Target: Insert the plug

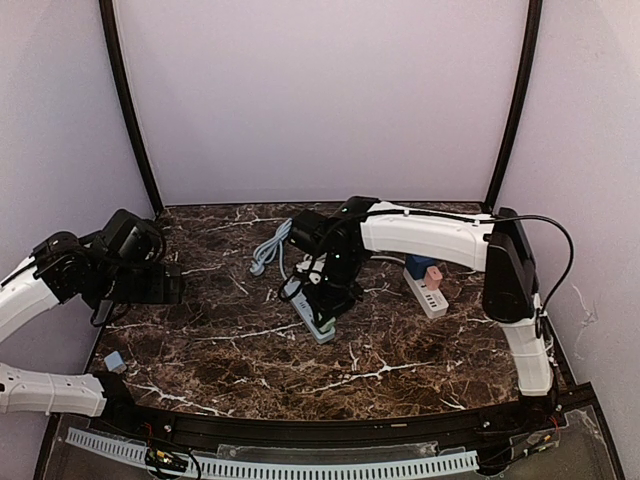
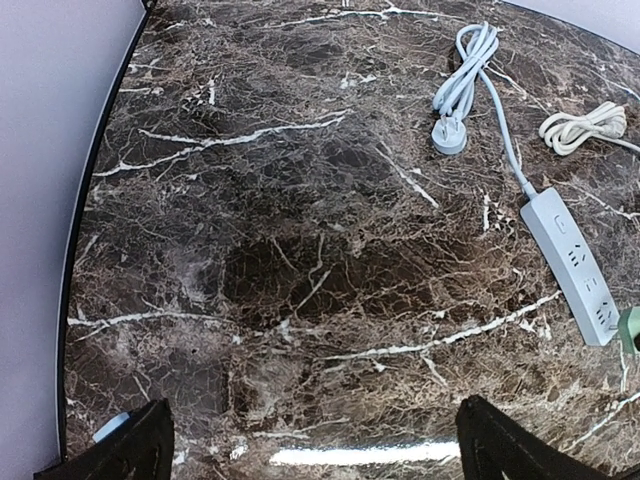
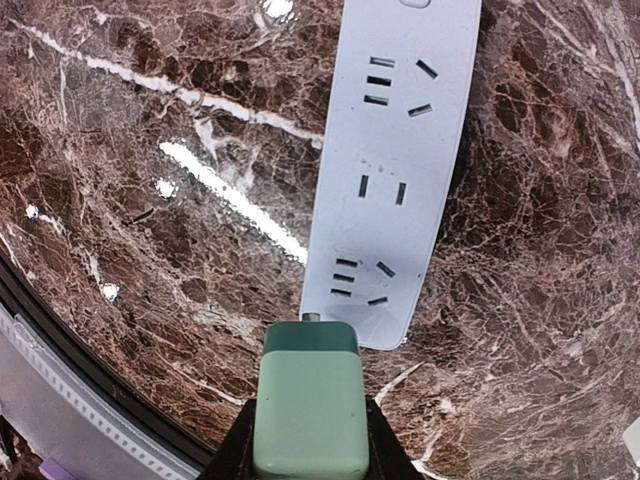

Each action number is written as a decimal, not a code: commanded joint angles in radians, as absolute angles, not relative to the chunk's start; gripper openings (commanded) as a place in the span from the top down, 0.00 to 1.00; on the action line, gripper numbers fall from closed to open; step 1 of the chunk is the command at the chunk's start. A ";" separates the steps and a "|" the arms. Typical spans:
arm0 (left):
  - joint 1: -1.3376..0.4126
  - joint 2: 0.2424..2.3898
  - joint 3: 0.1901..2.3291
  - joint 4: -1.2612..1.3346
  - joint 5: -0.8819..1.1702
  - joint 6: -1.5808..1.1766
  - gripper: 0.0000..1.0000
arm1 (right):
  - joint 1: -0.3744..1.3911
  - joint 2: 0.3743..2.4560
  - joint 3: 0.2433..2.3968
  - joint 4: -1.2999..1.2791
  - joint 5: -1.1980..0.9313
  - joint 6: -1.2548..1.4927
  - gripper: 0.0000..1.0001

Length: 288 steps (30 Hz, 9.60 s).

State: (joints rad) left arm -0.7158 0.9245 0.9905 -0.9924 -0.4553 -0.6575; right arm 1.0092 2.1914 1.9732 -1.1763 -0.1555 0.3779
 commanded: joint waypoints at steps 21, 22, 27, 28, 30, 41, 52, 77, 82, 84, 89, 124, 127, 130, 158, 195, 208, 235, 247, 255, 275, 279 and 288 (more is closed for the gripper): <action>-0.712 0.779 0.864 -0.952 -0.427 -0.670 0.01 | 1.016 2.270 2.052 -1.199 -0.077 0.378 1.00; -0.712 0.780 0.864 -0.951 -0.427 -0.668 0.01 | 1.016 2.271 2.052 -1.199 -0.077 0.378 1.00; -0.712 0.779 0.862 -0.952 -0.426 -0.674 0.01 | 1.017 2.275 2.051 -1.200 -0.068 0.375 1.00; -0.712 0.779 0.861 -0.952 -0.426 -0.674 0.01 | 1.016 2.276 2.051 -1.201 -0.067 0.375 1.00; -0.712 0.780 0.861 -0.953 -0.424 -0.675 0.01 | 1.017 2.279 2.052 -1.200 -0.066 0.372 1.00; -0.712 0.779 0.859 -0.953 -0.424 -0.676 0.01 | 1.017 2.300 2.061 -1.220 -0.055 0.374 1.00; -0.712 0.782 0.856 -0.947 -0.423 -0.673 0.01 | 1.017 2.364 2.123 -1.284 -0.017 0.411 1.00; -0.711 0.822 0.853 -0.924 -0.396 -0.640 0.01 | 1.048 2.512 2.223 -1.368 0.070 0.458 1.00; -0.712 0.826 0.851 -0.919 -0.379 -0.640 0.01 | 1.048 2.529 2.237 -1.332 0.019 0.451 1.00; -0.712 0.830 0.851 -0.918 -0.371 -0.636 0.01 | 1.050 2.527 2.235 -1.306 0.008 0.429 1.00; -0.712 0.837 0.855 -0.920 -0.370 -0.627 0.01 | 1.050 2.525 2.233 -1.293 0.045 0.361 1.00; -0.712 0.886 0.860 -0.891 -0.358 -0.619 0.01 | 1.048 2.585 2.199 -1.369 0.083 0.416 1.00; -0.711 0.889 0.862 -0.889 -0.359 -0.617 0.01 | 1.056 2.594 2.240 -1.371 0.090 0.388 1.00; -0.712 0.897 0.875 -0.896 -0.360 -0.614 0.01 | 1.039 2.562 2.254 -1.372 0.066 0.435 1.00; -0.712 0.949 0.872 -0.830 -0.337 -0.680 0.03 | 0.982 2.114 1.601 -1.290 0.029 0.434 1.00; -0.709 0.965 1.001 -1.116 -0.493 -0.792 0.01 | 0.991 2.076 1.635 -1.244 0.071 0.532 0.65; -0.693 0.968 1.048 -1.322 -0.499 -1.019 0.01 | 0.985 1.956 1.767 -1.291 0.109 0.474 0.21; -0.207 1.291 1.080 -1.420 -0.281 -0.984 0.01 | 0.950 1.905 1.851 -1.245 0.020 0.398 0.01; -0.026 1.219 0.858 -1.240 -0.275 -1.021 0.01 | 0.942 1.970 1.907 -1.344 -0.045 0.386 0.01; 0.144 1.055 0.721 -1.140 -0.282 -0.990 0.01 | 0.942 1.970 1.866 -1.347 -0.051 0.396 0.01; 0.353 1.092 0.601 -0.990 -0.163 -0.937 0.02 | 0.943 1.972 1.837 -1.326 -0.065 0.416 0.01; 0.389 1.149 0.601 -0.961 -0.126 -0.896 0.03 | 0.943 1.975 1.825 -1.307 -0.070 0.420 0.01; 0.420 1.330 0.649 -0.910 -0.150 -0.784 0.15 | 0.942 1.982 1.825 -1.284 -0.047 0.433 0.01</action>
State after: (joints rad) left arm 0.4057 1.2827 0.6254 -0.9360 -0.1490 -0.8501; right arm 0.9482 1.9690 1.8378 -1.3075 -0.0631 0.4145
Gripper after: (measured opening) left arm 0.877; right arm 0.986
